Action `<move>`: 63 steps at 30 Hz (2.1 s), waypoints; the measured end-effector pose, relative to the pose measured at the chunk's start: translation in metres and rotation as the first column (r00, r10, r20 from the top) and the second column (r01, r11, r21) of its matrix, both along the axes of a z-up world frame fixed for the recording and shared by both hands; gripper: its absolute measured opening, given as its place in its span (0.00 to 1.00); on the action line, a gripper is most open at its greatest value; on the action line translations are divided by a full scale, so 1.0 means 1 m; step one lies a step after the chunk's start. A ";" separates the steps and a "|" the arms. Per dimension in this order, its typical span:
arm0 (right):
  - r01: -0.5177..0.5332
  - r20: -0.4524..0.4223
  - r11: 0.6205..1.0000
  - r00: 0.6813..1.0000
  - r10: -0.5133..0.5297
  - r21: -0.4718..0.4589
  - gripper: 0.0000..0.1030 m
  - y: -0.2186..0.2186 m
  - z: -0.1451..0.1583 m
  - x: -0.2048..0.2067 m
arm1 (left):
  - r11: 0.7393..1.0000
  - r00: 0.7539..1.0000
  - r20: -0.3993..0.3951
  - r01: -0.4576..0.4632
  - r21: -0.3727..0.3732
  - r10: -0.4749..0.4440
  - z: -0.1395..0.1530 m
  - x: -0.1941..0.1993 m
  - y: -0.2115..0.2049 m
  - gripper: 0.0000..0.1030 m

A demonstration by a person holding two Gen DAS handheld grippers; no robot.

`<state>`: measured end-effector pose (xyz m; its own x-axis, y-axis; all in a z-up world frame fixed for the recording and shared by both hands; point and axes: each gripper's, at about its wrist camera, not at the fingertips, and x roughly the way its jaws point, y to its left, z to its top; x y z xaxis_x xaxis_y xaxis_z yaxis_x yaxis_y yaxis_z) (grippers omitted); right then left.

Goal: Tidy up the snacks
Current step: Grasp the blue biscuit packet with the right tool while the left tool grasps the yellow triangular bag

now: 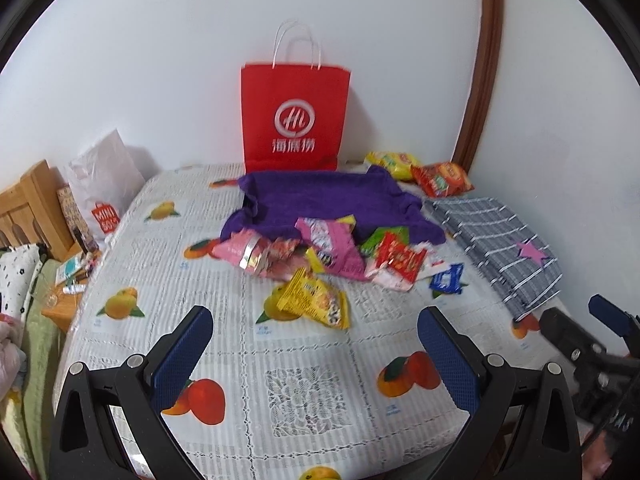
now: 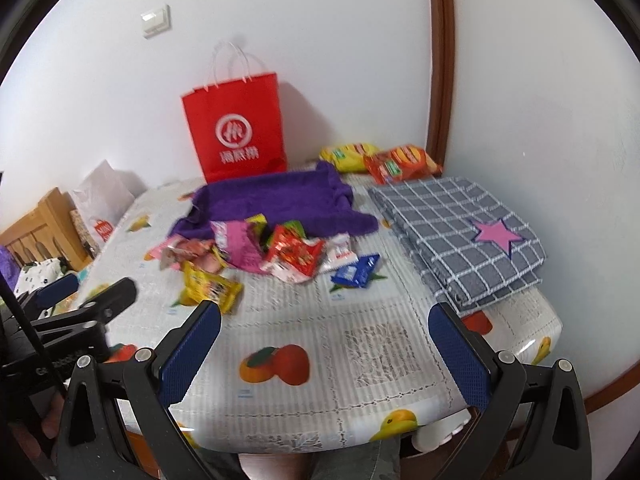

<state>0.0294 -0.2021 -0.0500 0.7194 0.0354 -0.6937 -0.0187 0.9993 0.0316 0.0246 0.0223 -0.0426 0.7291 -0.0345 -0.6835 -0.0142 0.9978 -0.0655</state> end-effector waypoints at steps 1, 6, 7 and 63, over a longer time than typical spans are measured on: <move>0.008 -0.012 1.000 1.000 -0.008 0.000 0.99 -0.002 -0.005 0.004 | 1.000 1.000 -0.015 -0.005 -0.001 0.005 -0.007 0.004 0.003 1.00; 0.060 -0.094 0.998 0.994 -0.058 0.010 0.99 -0.020 -0.043 0.025 | 0.999 0.995 -0.093 -0.036 0.007 0.036 -0.045 0.022 0.016 1.00; 0.068 -0.111 0.998 0.992 -0.066 0.011 0.99 -0.024 -0.051 0.029 | 0.999 0.993 -0.110 -0.038 0.007 0.039 -0.054 0.027 0.019 1.00; 0.009 -0.218 0.994 0.975 -0.032 -0.106 0.75 -0.045 -0.150 0.132 | 0.995 0.965 -0.241 -0.089 0.053 0.100 -0.146 0.076 0.059 1.00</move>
<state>0.1613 -0.2476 -0.2004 0.5491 -0.0578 -0.8337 -0.0027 0.9975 -0.0709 0.1005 0.0817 -0.1884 0.5394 0.0589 -0.8400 -0.1188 0.9929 -0.0066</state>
